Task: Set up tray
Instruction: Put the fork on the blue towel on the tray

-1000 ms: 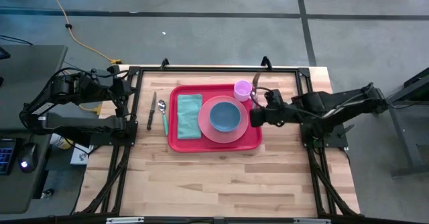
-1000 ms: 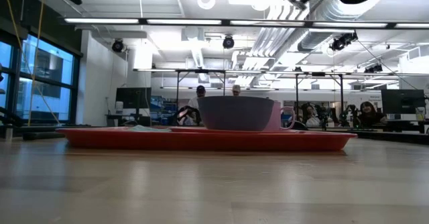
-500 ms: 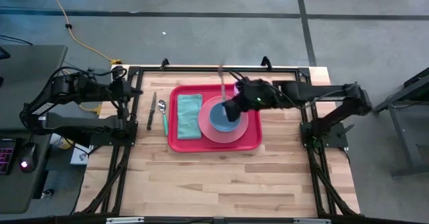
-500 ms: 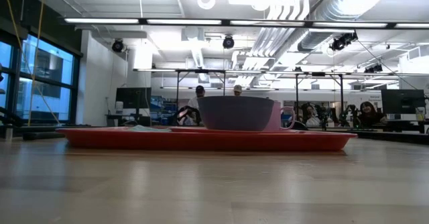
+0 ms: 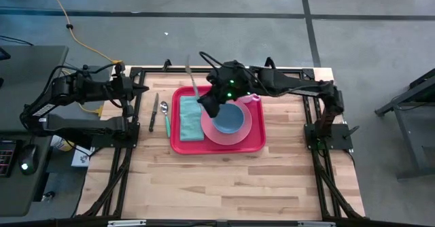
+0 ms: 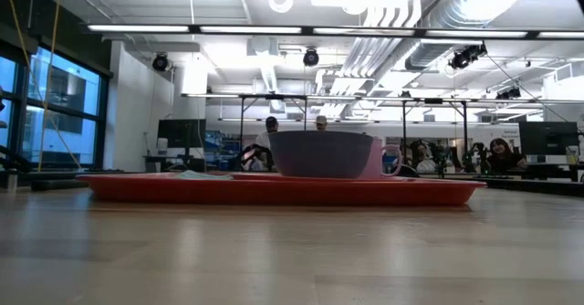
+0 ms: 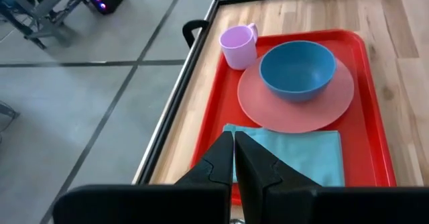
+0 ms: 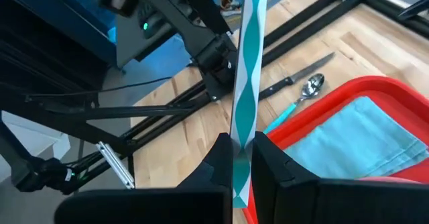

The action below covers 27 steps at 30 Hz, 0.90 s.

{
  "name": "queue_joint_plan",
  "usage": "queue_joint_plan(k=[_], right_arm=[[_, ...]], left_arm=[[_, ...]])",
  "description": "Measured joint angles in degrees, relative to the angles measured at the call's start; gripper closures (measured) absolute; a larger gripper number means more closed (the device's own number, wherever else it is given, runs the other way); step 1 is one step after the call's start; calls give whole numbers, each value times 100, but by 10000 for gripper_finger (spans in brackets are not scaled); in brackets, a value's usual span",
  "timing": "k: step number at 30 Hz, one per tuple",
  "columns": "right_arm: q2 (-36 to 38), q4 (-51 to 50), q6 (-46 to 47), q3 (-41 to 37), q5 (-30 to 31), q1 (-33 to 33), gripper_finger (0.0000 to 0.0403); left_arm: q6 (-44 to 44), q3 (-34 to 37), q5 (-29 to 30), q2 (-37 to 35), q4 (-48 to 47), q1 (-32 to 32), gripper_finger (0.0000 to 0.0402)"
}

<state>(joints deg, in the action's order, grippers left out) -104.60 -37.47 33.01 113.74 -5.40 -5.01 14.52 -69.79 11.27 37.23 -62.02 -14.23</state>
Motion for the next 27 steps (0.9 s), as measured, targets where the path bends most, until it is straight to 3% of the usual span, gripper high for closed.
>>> queue_joint_plan(k=[7, 17, 27], right_arm=[[-749, -156, 86, 636, -383, -226, 397], [-1745, 32, 444, 931, -645, -248, 397], [-2461, 282, 553, 933, -446, -107, 397]], left_arm=[[-26, 1, -23, 2, 170, -1, 355], [-26, -1, -28, 2, 221, -1, 355], [-129, -1, -29, 2, 218, -1, 355]])
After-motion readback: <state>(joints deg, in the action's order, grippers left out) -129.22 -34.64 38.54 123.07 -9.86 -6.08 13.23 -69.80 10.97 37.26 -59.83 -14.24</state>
